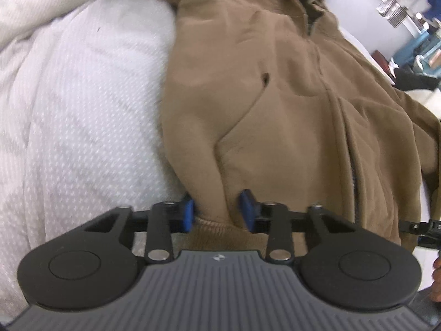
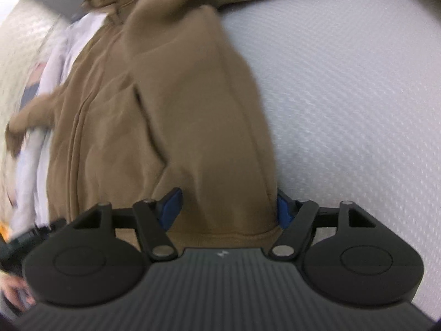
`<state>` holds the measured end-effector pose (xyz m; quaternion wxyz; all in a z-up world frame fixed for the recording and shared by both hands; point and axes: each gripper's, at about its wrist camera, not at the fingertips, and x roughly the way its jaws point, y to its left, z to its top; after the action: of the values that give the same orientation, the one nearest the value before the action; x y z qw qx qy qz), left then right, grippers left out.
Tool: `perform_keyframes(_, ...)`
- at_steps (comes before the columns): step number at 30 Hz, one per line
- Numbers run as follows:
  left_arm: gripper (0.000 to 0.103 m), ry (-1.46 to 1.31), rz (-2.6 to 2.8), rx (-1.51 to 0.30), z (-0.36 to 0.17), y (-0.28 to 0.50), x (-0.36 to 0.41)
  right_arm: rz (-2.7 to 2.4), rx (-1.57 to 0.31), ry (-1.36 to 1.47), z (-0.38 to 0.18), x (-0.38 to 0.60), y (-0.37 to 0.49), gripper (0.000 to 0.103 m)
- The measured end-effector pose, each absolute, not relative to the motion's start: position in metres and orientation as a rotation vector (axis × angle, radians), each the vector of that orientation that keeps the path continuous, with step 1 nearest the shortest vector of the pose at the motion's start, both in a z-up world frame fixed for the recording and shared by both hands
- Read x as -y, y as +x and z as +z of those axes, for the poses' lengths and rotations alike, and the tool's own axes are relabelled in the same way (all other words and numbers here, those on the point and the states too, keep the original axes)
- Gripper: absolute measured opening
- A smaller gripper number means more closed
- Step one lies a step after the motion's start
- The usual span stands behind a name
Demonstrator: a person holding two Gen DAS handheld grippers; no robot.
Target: Fold large clothes
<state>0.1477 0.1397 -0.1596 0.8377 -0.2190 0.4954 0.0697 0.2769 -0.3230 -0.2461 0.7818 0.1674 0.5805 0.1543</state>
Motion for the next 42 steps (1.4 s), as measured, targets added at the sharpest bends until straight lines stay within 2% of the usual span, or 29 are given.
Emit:
perform_keyframes(1, 0.027, -0.46, 0.148, -1.043, -0.158, 0.147, -0.139, 0.34, -1.248, 0.343, -0.244, 0.32, 0.275, 0.033)
perform_keyframes(2, 0.023, -0.459, 0.15, -1.028, -0.154, 0.144, -0.138, 0.346, -1.233, 0.325, -0.241, 0.318, 0.275, 0.032)
perform_keyframes(7, 0.018, -0.47, 0.148, -0.964, -0.13, 0.125, -0.145, 0.398, -1.133, 0.299, -0.209, 0.321, 0.257, 0.024)
perform_keyframes(12, 0.016, -0.468, 0.14, -0.941, -0.104, 0.118, -0.15, 0.458, -1.048, 0.244, -0.167, 0.317, 0.239, 0.02)
perform_keyframes(19, 0.016, -0.475, 0.144, -0.954, -0.08, 0.102, -0.172, 0.535, -1.081, 0.133, -0.144, 0.318, 0.213, 0.019)
perform_keyframes(27, 0.017, -0.426, 0.215, -1.109, -0.108, 0.114, -0.174, 0.428, -1.32, 0.069, -0.214, 0.294, 0.23, 0.019)
perform_keyframes(30, 0.018, -0.39, 0.233, -1.156, -0.118, 0.122, -0.168, 0.374, -1.368, 0.06, -0.233, 0.284, 0.242, 0.021)
perform_keyframes(33, 0.021, -0.398, 0.213, -1.154, -0.112, 0.12, -0.171, 0.359, -1.375, 0.099, -0.228, 0.288, 0.245, 0.026)
perform_keyframes(35, 0.032, -0.395, 0.195, -1.15, -0.103, 0.115, -0.171, 0.339, -1.386, 0.152, -0.221, 0.295, 0.248, 0.039)
perform_keyframes(36, 0.037, -0.391, 0.195, -1.15, -0.097, 0.113, -0.172, 0.335, -1.39, 0.195, -0.215, 0.302, 0.247, 0.049)
perform_keyframes(37, 0.049, -0.398, 0.197, -1.144, -0.09, 0.111, -0.174, 0.34, -1.387, 0.233, -0.208, 0.308, 0.245, 0.058)
perform_keyframes(38, 0.052, -0.409, 0.187, -1.13, -0.082, 0.109, -0.175, 0.345, -1.374, 0.26, -0.198, 0.315, 0.244, 0.06)
perform_keyframes(42, 0.054, -0.371, 0.152, -1.053, -0.041, 0.122, -0.176, 0.357, -1.284, 0.255, -0.153, 0.325, 0.252, 0.06)
